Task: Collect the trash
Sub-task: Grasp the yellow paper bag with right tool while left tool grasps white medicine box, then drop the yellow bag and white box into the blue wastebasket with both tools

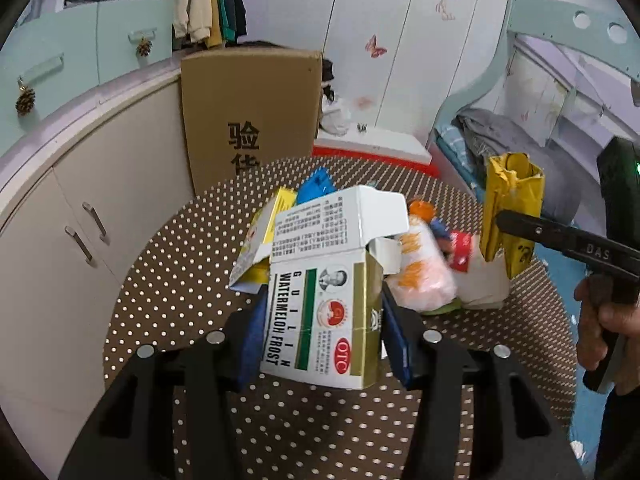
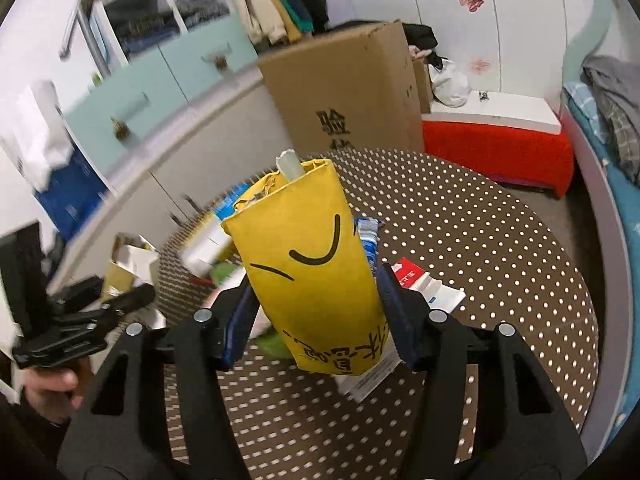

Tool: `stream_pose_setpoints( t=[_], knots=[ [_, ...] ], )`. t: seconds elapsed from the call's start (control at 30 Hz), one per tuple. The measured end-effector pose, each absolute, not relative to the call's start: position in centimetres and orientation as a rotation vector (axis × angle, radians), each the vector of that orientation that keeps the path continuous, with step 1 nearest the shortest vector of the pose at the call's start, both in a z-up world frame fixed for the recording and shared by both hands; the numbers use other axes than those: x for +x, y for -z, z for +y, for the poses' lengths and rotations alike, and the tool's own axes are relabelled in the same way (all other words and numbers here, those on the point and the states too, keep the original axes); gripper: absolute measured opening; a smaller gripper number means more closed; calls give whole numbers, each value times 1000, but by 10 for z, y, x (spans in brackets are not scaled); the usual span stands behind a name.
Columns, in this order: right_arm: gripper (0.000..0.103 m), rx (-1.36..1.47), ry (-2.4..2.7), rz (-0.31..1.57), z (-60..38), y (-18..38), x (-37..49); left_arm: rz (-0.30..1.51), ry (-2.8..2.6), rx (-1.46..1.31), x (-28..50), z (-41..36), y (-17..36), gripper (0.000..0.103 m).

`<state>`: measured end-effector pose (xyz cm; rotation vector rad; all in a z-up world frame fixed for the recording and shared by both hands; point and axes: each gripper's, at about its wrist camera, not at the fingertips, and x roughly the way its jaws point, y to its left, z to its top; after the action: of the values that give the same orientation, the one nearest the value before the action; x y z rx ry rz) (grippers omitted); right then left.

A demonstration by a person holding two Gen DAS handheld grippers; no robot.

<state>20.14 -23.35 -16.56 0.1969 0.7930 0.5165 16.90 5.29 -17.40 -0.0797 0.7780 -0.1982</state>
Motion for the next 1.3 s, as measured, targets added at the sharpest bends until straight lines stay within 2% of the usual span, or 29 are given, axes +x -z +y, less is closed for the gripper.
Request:
stream_pose_setpoints(
  t=[0.23, 0.4, 0.6, 0.9, 1.03, 1.17, 1.3],
  knots=[
    [58, 355, -512, 708, -297, 129, 176, 690, 274, -60, 149, 15, 128, 51],
    [58, 489, -409, 681, -374, 130, 157, 658, 362, -27, 147, -39, 111, 51],
    [58, 635, -137, 751, -487, 196, 139, 689, 498, 43, 154, -132, 118, 51],
    [62, 775, 164, 1033, -589, 369, 136, 794, 655, 156, 177, -256, 155, 51],
    [78, 820, 244, 1098, -610, 425, 134, 860, 725, 227, 186, -316, 184, 51],
    [85, 911, 298, 1093, -622, 441, 121, 932, 785, 300, 188, -372, 221, 51],
    [86, 942, 309, 1015, -635, 425, 98, 1013, 835, 346, 188, -418, 257, 51]
  ],
)
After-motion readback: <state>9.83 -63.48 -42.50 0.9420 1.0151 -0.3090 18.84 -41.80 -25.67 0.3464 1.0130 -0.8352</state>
